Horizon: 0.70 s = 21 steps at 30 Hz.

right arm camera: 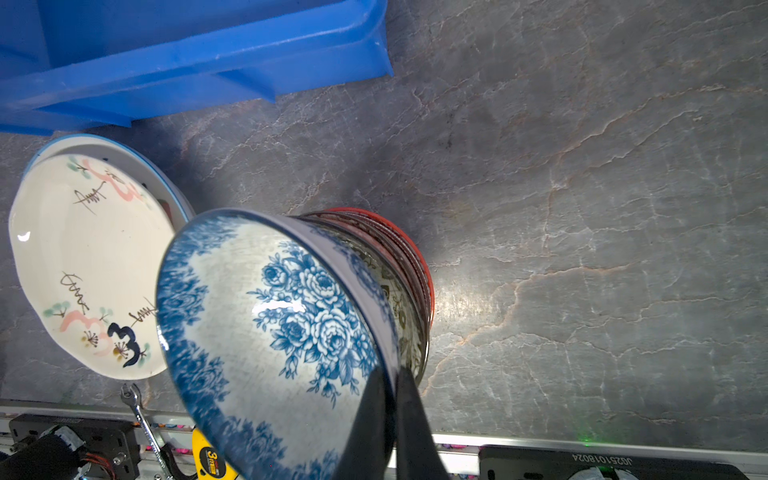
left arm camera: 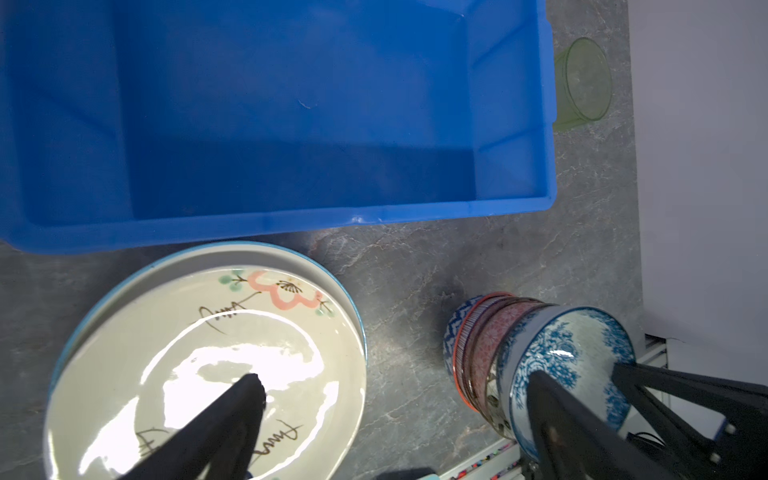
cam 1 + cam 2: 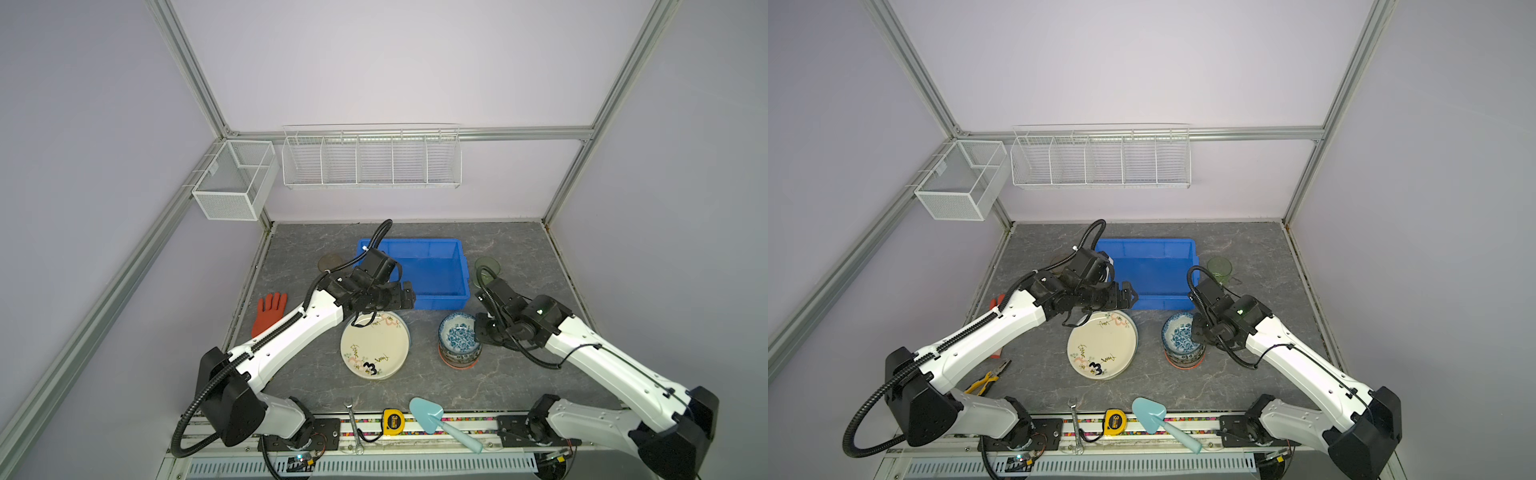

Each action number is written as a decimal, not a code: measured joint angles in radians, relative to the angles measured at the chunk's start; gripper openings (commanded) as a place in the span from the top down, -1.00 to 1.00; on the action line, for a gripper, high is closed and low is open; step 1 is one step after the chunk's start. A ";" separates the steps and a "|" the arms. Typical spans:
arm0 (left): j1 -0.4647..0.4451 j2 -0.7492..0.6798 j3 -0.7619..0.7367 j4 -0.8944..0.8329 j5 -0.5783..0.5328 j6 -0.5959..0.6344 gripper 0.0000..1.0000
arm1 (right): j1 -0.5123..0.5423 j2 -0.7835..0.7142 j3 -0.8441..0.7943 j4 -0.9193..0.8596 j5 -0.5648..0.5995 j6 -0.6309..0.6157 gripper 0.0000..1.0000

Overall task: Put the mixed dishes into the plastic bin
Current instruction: 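Swing the held bowl toward the left gripper while the left gripper reaches its rim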

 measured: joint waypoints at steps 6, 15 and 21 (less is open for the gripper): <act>-0.042 0.018 0.000 0.030 0.032 -0.056 -0.89 | 0.000 0.000 0.025 -0.004 -0.003 -0.008 0.86; -0.074 0.066 0.009 0.040 0.060 -0.076 -0.78 | -0.001 0.025 0.082 -0.007 -0.020 -0.038 0.86; -0.082 0.076 0.022 0.049 0.077 -0.079 -0.67 | -0.013 0.061 0.103 -0.003 -0.038 -0.056 0.86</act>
